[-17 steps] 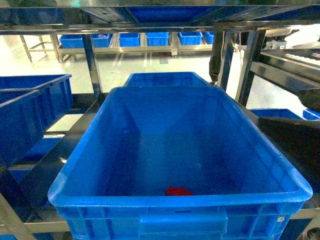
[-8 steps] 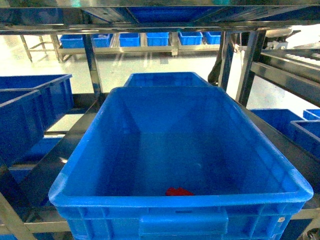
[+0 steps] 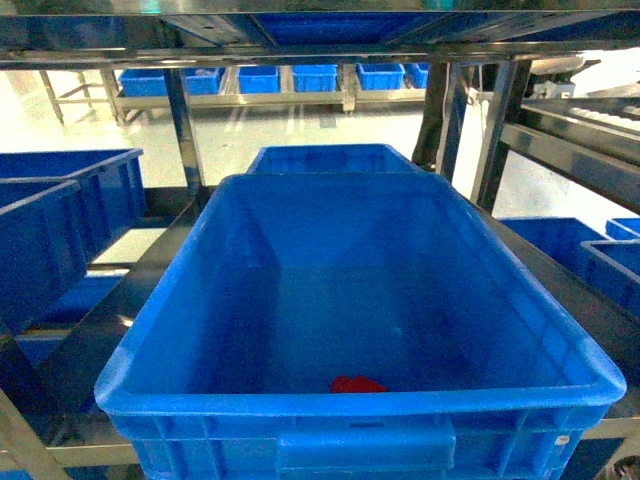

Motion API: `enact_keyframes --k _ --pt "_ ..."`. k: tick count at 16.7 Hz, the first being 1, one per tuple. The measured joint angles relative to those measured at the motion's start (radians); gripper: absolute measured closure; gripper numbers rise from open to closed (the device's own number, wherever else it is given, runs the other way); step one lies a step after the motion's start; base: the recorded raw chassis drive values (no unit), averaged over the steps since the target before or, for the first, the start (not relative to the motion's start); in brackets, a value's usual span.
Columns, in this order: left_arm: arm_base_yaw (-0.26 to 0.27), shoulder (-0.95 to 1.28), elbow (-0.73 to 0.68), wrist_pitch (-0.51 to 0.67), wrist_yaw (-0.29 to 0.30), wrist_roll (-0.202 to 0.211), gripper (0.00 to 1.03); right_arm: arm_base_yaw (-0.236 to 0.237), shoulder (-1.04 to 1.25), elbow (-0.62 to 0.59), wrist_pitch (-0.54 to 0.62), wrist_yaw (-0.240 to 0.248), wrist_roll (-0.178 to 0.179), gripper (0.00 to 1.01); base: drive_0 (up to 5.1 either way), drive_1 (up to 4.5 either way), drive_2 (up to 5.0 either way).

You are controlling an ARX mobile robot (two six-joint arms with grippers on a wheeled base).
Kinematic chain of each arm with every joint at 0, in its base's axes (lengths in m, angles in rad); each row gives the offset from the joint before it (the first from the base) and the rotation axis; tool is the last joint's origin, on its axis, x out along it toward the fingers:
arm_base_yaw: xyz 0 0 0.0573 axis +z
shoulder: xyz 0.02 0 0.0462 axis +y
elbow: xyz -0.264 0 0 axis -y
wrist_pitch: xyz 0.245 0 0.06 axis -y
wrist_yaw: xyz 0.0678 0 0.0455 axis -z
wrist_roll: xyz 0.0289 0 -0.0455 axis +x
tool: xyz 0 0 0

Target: Pick red block from blue box to shelf

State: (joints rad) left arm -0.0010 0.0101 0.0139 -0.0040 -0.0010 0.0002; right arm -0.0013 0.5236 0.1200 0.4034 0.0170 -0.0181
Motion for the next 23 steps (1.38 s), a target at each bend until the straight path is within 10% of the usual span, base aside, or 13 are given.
enact_keyframes --k 7,23 --pt "0.000 0.000 0.000 0.000 0.000 0.000 0.05 0.001 -0.151 -0.066 -0.087 -0.014 0.003 0.96 0.0 0.00 0.0" --pt "0.000 0.000 0.000 0.000 0.000 0.000 0.05 0.001 -0.520 -0.102 -0.387 -0.017 0.010 0.99 0.0 0.00 0.0"
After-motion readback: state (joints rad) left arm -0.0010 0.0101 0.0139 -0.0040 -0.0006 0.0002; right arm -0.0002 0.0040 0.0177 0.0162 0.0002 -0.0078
